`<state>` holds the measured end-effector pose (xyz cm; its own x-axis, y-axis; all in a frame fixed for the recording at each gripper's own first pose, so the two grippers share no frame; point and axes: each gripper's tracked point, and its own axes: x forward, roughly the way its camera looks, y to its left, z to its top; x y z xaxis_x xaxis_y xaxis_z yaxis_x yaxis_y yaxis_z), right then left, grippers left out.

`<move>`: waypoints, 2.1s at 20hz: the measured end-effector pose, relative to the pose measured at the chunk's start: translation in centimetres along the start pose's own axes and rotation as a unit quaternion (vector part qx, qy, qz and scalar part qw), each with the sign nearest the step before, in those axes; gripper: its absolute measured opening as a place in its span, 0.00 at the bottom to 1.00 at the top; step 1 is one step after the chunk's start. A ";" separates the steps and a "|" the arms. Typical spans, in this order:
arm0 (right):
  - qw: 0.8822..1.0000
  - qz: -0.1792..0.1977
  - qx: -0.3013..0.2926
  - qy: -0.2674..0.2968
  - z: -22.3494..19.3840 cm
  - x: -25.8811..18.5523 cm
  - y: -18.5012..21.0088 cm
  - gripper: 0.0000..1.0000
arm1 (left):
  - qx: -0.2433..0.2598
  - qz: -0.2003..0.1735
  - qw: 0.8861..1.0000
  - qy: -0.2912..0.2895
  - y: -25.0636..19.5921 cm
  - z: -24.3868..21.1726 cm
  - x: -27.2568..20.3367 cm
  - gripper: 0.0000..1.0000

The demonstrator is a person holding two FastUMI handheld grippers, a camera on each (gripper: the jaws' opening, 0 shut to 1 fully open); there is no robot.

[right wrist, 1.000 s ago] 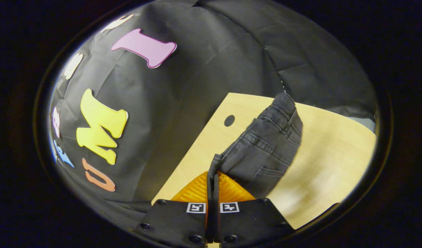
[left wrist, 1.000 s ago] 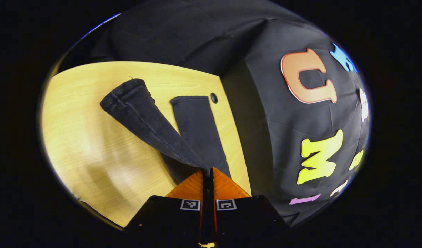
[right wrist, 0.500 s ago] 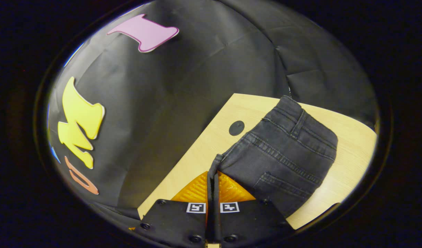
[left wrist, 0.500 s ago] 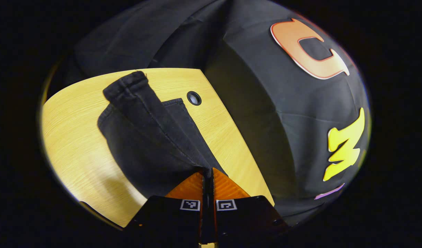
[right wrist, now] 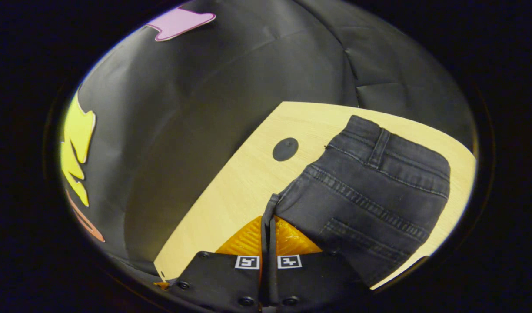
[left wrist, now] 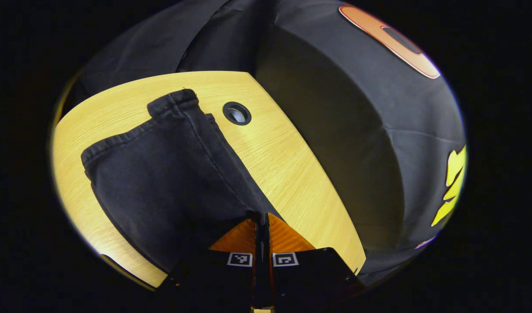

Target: Grasp the waist and the cuffs of the jeans and fold them to make the two legs overlap; first hold the waist and fold one-third of the jeans toward the cuffs, then hold the cuffs and fold the remaining one-third in the same direction to finish folding.

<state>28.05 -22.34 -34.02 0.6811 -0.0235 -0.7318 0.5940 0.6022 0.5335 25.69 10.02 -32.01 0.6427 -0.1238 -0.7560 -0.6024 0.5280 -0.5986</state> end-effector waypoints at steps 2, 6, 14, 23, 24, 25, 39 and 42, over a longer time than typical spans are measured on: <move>1.000 0.003 0.006 0.002 -0.3 0.2 0.1 0.01 | 0.003 -0.009 1.000 0.000 -0.4 -0.1 -0.1 0.05; 0.999 0.030 0.009 0.005 -0.7 0.0 1.4 0.66 | 0.011 -0.053 0.998 -0.013 -3.0 0.8 -0.4 0.58; 0.992 0.054 -0.091 -0.068 2.4 -3.4 4.4 0.97 | 0.103 -0.047 0.990 -0.078 -4.7 2.8 -3.8 0.99; 0.966 -0.030 -0.179 -0.181 12.5 -10.3 -4.5 0.98 | 0.245 -0.161 0.933 -0.212 -14.9 2.4 -20.6 0.99; 0.970 -0.045 -0.164 -0.176 12.8 -10.4 -6.8 0.98 | 0.263 -0.181 0.918 -0.235 -16.4 1.8 -22.9 0.99; 0.974 -0.055 -0.140 -0.169 12.7 -10.4 -8.7 0.98 | 0.282 -0.198 0.902 -0.259 -17.6 1.1 -25.1 0.99; 0.990 -0.052 0.108 -0.069 5.0 -6.1 -18.5 0.65 | 0.358 -0.212 0.862 -0.290 -18.1 -6.4 -35.6 1.00; 0.990 -0.050 0.117 -0.066 4.9 -5.8 -20.0 0.45 | 0.355 -0.208 0.864 -0.290 -17.7 -6.3 -36.1 0.98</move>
<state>14.32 -38.21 -38.40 0.6546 -0.1873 -0.7324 0.7339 0.3900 0.5562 10.18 -0.15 4.16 0.9868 -0.0949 -0.1315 0.0486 0.9467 -0.3184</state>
